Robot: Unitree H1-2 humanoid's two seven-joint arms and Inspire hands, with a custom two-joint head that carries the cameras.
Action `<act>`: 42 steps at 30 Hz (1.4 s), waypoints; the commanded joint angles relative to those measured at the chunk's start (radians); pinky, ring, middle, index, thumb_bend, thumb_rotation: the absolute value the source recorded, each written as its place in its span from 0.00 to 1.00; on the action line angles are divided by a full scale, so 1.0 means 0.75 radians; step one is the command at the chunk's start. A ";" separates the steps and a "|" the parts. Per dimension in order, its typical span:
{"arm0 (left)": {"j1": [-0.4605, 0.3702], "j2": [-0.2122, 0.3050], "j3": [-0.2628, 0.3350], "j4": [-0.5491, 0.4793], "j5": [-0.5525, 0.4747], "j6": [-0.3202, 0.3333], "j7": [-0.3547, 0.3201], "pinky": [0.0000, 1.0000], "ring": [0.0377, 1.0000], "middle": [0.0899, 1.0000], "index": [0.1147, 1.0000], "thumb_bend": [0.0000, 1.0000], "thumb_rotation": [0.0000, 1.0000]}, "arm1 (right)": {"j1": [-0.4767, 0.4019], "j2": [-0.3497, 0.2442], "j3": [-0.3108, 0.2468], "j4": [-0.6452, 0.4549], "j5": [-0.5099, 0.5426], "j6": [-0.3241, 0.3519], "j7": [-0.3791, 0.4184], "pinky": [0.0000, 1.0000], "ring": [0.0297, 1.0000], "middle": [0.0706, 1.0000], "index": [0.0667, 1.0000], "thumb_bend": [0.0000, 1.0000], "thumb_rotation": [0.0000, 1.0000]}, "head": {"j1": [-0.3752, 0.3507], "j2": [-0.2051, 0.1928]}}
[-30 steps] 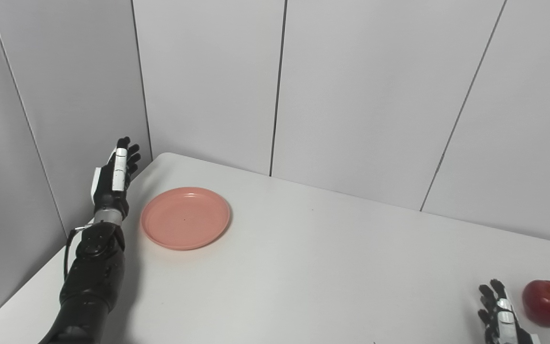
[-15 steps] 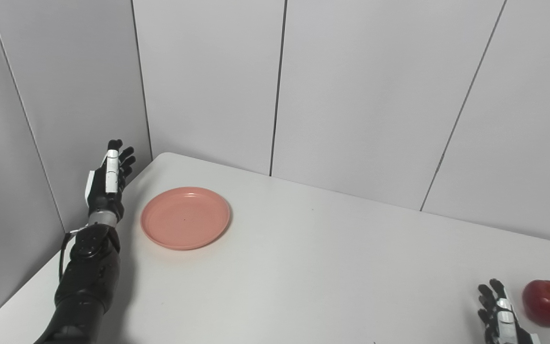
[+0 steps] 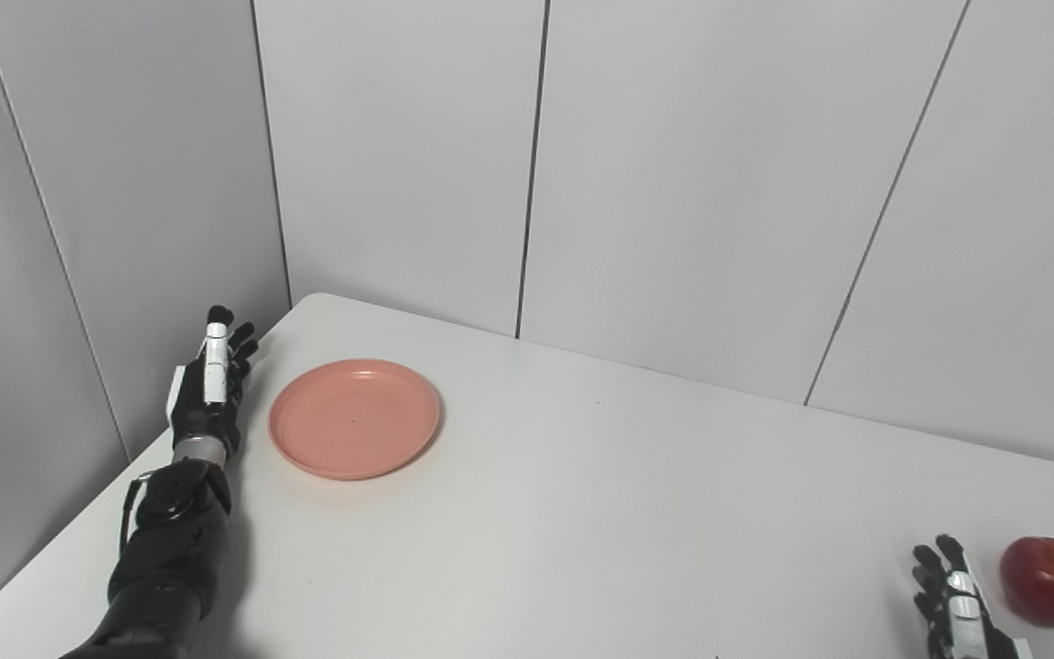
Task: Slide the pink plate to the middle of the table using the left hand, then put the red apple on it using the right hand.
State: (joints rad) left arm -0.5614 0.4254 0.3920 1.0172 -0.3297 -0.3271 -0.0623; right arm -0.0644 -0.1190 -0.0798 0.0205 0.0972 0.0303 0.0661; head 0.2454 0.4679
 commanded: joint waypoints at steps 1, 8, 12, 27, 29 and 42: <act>-0.058 0.027 0.000 0.016 -0.011 -0.004 -0.015 0.99 0.93 0.90 0.89 0.84 0.96 | 0.013 -0.001 0.011 0.004 0.005 0.030 0.014 1.00 0.97 0.94 0.97 0.76 1.00 | -0.003 0.003; -0.064 0.017 -0.019 0.049 0.002 0.016 -0.018 0.98 0.93 0.92 0.96 0.80 0.98 | 0.011 0.000 0.011 0.006 0.009 0.035 0.013 1.00 0.97 0.94 0.97 0.75 1.00 | -0.005 0.006; -0.056 0.002 -0.039 0.026 0.003 0.014 -0.046 0.98 0.94 0.93 0.94 0.81 0.97 | 0.011 0.000 0.013 0.007 0.003 0.037 0.010 1.00 0.97 0.94 0.97 0.74 1.00 | -0.010 0.009; -0.016 -0.069 -0.070 -0.114 0.011 0.159 0.022 0.98 0.93 0.90 0.90 0.77 0.95 | 0.006 0.005 0.018 0.007 0.009 0.033 0.009 1.00 0.97 0.93 0.97 0.74 1.00 | -0.019 0.015; -0.007 -0.077 -0.071 -0.148 0.012 0.177 0.031 0.98 0.92 0.89 0.90 0.78 0.95 | 0.005 0.006 0.017 0.010 0.009 0.028 0.007 1.00 0.97 0.93 0.97 0.74 1.00 | -0.017 0.017; 0.039 -0.086 -0.103 -0.256 0.044 0.247 0.035 0.97 0.92 0.90 0.92 0.80 0.99 | 0.003 0.004 0.019 0.005 0.011 0.049 0.009 1.00 0.97 0.94 0.97 0.75 1.00 | -0.020 0.029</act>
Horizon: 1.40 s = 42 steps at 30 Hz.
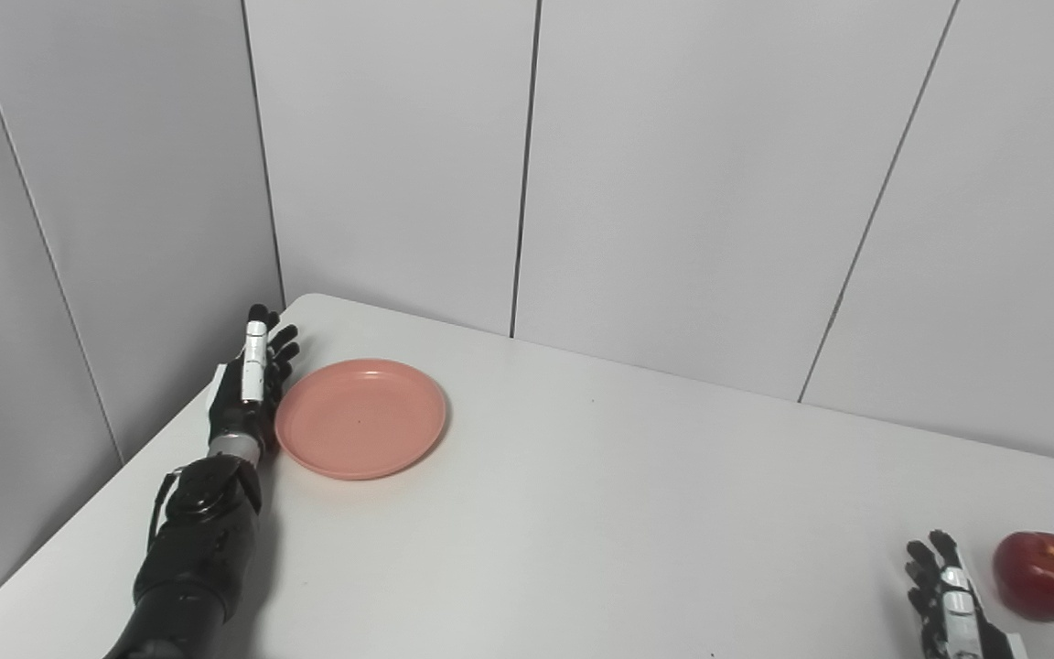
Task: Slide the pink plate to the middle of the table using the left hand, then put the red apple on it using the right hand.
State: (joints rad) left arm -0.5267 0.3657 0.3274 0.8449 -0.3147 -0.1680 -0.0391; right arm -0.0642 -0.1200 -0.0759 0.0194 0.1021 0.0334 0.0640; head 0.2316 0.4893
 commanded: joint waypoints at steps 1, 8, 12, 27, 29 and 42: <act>-0.002 -0.007 -0.023 -0.038 0.030 0.041 0.009 0.96 0.92 0.89 0.92 0.81 0.99 | 0.003 0.005 0.014 0.004 0.005 0.048 0.013 1.00 0.97 0.94 0.97 0.75 1.00 | -0.001 0.000; 0.017 -0.023 -0.041 -0.102 0.036 0.080 0.017 0.93 0.90 0.87 0.91 0.81 0.99 | 0.003 0.009 0.016 -0.006 0.008 0.063 0.013 1.00 0.97 0.94 0.97 0.74 1.00 | -0.006 0.003; 0.019 -0.024 -0.052 -0.111 0.044 0.089 0.022 0.91 0.88 0.88 0.92 0.83 0.99 | 0.002 0.011 0.018 -0.003 0.004 0.062 0.011 1.00 0.96 0.94 0.97 0.74 1.00 | -0.007 0.003; 0.035 -0.080 -0.054 -0.156 0.048 0.115 0.046 0.84 0.85 0.88 0.92 0.77 0.97 | 0.002 0.010 0.021 -0.003 0.000 0.052 0.009 1.00 0.96 0.93 0.97 0.74 1.00 | -0.014 0.009; 0.035 -0.088 -0.057 -0.163 0.051 0.121 0.049 0.85 0.85 0.88 0.91 0.75 0.98 | 0.002 0.013 0.020 -0.004 0.003 0.056 0.008 1.00 0.96 0.93 0.97 0.74 1.00 | -0.014 0.009; 0.041 -0.139 -0.087 -0.196 0.056 0.145 0.027 0.87 0.86 0.88 0.92 0.74 0.95 | 0.004 0.016 0.025 -0.007 -0.004 0.050 0.004 1.00 0.95 0.93 0.97 0.73 1.00 | -0.024 0.019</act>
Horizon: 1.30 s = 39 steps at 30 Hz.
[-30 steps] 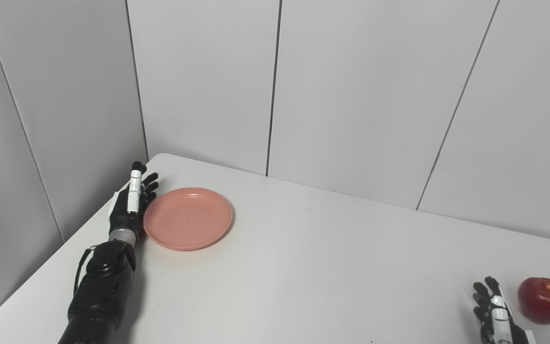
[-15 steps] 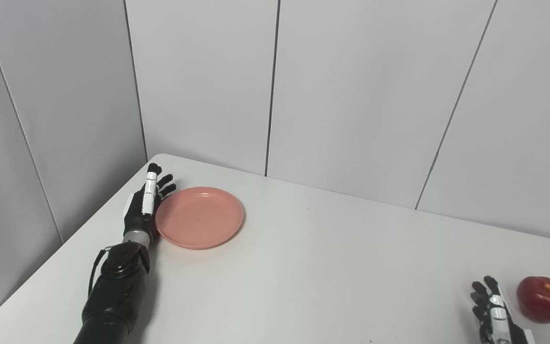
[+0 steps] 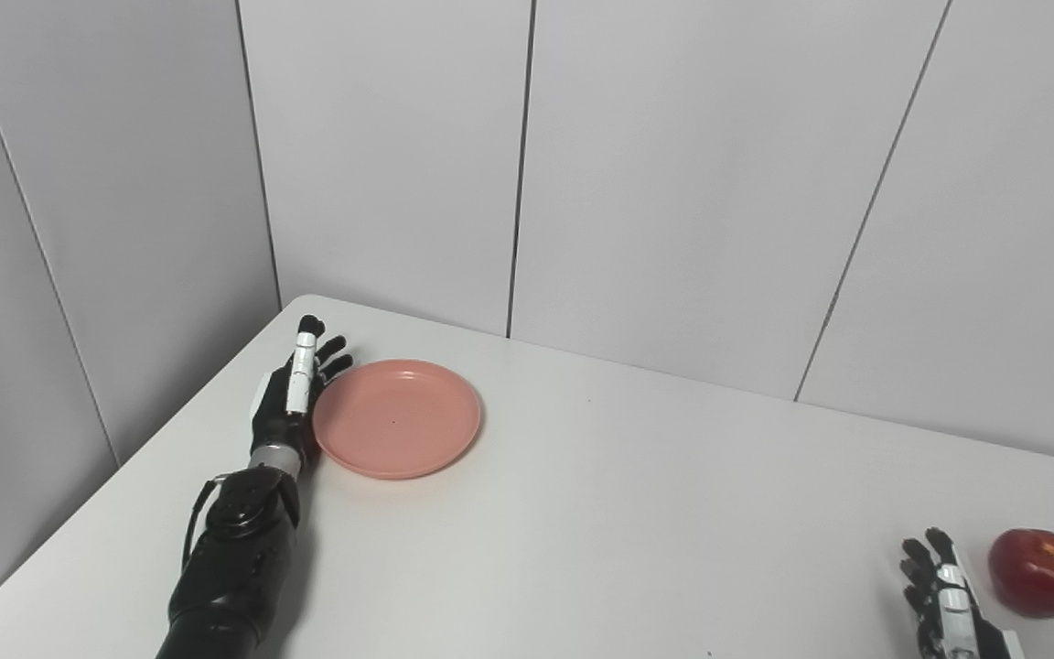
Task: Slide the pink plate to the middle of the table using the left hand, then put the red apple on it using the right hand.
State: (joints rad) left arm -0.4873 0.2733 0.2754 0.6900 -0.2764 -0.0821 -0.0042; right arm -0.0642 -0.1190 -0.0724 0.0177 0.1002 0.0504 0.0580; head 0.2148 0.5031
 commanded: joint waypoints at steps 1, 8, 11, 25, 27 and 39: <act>-0.013 -0.019 -0.021 0.018 0.007 0.026 -0.024 0.87 0.85 0.88 0.92 0.74 0.94 | 0.005 0.014 0.020 -0.010 -0.001 0.034 0.011 1.00 0.95 0.93 0.97 0.73 1.00 | -0.002 0.002; -0.029 -0.041 -0.042 0.071 0.004 -0.025 -0.063 0.86 0.85 0.88 0.93 0.75 0.94 | 0.007 0.017 0.025 -0.022 0.002 0.043 0.009 1.00 0.95 0.93 0.97 0.72 1.00 | -0.008 0.007; -0.031 -0.059 -0.044 0.070 -0.020 -0.023 -0.093 0.89 0.87 0.90 0.94 0.73 0.94 | 0.004 0.019 0.027 -0.018 -0.006 0.037 0.004 1.00 0.95 0.93 0.97 0.73 1.00 | -0.008 0.008; -0.046 -0.132 -0.075 0.078 0.012 0.011 -0.060 0.87 0.86 0.88 0.93 0.72 0.97 | 0.005 0.024 0.042 -0.025 -0.011 0.043 0.004 1.00 0.95 0.94 0.98 0.74 1.00 | -0.027 0.015; -0.049 -0.138 -0.080 0.088 0.018 0.003 -0.058 0.87 0.86 0.88 0.94 0.72 0.98 | 0.005 0.024 0.045 -0.027 -0.011 0.045 0.004 1.00 0.96 0.94 0.98 0.74 1.00 | -0.029 0.016; -0.052 -0.180 -0.107 0.100 0.035 -0.002 -0.090 0.81 0.85 0.88 0.93 0.74 0.96 | 0.005 0.027 0.057 -0.036 -0.028 0.043 0.004 1.00 0.96 0.94 0.98 0.73 1.00 | -0.039 0.020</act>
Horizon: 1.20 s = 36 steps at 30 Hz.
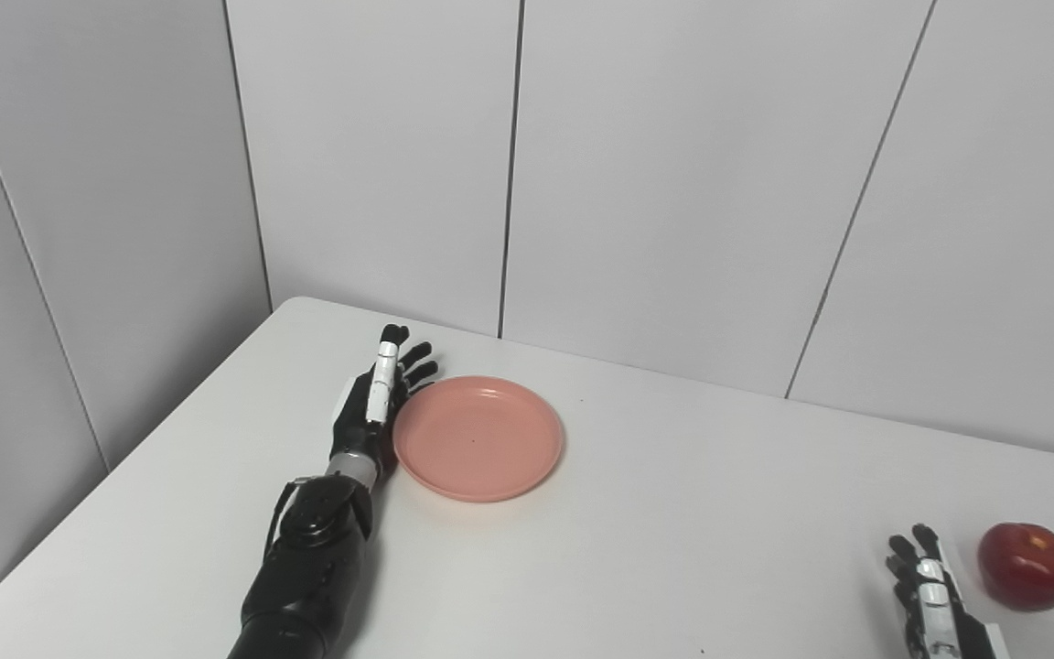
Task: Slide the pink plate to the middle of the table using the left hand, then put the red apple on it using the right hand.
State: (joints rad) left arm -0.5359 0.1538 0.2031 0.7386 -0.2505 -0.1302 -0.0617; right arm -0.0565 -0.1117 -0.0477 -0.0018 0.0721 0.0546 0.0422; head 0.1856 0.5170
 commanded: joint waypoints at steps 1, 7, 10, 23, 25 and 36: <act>0.013 -0.025 -0.015 0.036 0.004 0.063 -0.012 0.82 0.85 0.88 0.93 0.75 0.96 | -0.006 0.019 0.024 -0.010 0.010 0.038 0.023 1.00 0.96 0.94 0.98 0.73 1.00 | -0.001 0.003; 0.018 -0.053 -0.042 0.026 0.017 0.077 0.004 0.81 0.83 0.86 0.91 0.75 0.95 | -0.005 0.021 0.031 -0.022 0.003 0.051 0.021 1.00 0.96 0.94 0.98 0.73 1.00 | -0.013 0.008; 0.022 -0.065 -0.054 0.034 0.023 0.068 -0.003 0.81 0.84 0.86 0.91 0.76 0.96 | -0.004 0.023 0.033 -0.028 -0.002 0.057 0.017 1.00 0.96 0.94 0.98 0.72 1.00 | -0.015 0.009; 0.050 -0.102 -0.108 0.034 0.050 0.070 -0.024 0.83 0.83 0.86 0.92 0.79 0.96 | -0.003 0.032 0.049 -0.042 -0.023 0.073 0.001 1.00 0.94 0.93 0.97 0.72 1.00 | -0.047 0.020; 0.060 -0.111 -0.114 0.018 0.053 0.079 -0.029 0.82 0.83 0.86 0.92 0.78 0.97 | -0.003 0.032 0.053 -0.046 -0.026 0.080 -0.003 1.00 0.94 0.93 0.97 0.72 1.00 | -0.053 0.024; 0.085 -0.147 -0.131 -0.009 0.061 0.089 -0.036 0.82 0.83 0.86 0.92 0.76 0.97 | -0.003 0.053 0.072 -0.065 -0.046 0.098 -0.024 1.00 0.93 0.92 0.96 0.71 1.00 | -0.100 0.036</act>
State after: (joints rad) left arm -0.5129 0.0697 0.1165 0.6924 -0.2072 -0.1318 -0.0843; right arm -0.0501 -0.0861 -0.0113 -0.0365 0.0433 0.0954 0.0125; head 0.1120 0.5430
